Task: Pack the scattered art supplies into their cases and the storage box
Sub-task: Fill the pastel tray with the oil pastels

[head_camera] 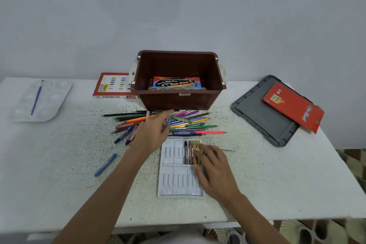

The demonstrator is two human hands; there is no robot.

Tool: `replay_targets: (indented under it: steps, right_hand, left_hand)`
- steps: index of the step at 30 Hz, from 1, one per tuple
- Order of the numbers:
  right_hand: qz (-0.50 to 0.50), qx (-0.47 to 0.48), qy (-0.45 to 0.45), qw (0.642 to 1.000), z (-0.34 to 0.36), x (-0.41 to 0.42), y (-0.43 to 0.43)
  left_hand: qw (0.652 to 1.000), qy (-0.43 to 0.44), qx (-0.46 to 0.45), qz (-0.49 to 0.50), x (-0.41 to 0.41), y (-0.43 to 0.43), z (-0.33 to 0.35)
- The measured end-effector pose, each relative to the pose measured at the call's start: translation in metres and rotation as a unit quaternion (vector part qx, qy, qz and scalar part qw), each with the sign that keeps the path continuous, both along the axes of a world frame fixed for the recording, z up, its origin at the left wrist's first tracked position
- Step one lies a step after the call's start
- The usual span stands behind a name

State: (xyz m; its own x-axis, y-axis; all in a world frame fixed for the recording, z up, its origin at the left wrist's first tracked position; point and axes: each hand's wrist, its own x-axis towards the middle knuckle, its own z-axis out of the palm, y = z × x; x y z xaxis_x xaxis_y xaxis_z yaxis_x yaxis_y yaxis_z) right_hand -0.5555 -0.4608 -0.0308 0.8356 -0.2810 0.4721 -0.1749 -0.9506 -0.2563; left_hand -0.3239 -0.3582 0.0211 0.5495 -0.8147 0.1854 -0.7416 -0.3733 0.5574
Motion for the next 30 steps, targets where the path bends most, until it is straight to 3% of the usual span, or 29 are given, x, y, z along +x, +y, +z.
replay_targets:
  steps: [4, 9, 13, 25, 30]
  right_hand:
    - [-0.005, 0.008, 0.004, 1.000, 0.000, 0.000, 0.000]
    - [-0.011, 0.013, 0.022, 1.000, -0.002, -0.002, 0.000]
    - [-0.021, 0.018, 0.031, 0.999, -0.002, -0.002, 0.000]
    - [-0.025, 0.027, 0.030, 0.999, 0.000, -0.003, 0.002]
    - [-0.027, 0.025, 0.034, 0.999, 0.000, -0.003, 0.002]
  left_hand:
    - [0.989, 0.140, -0.049, -0.008, -0.032, 0.017, 0.011]
    - [0.984, 0.179, -0.021, -0.007, -0.053, 0.027, -0.001]
    - [0.987, 0.160, 0.004, -0.013, -0.060, 0.024, -0.010]
    - [0.998, -0.048, -0.022, 0.021, -0.067, 0.022, -0.043]
    - [0.995, -0.082, -0.018, 0.052, -0.066, 0.022, -0.052]
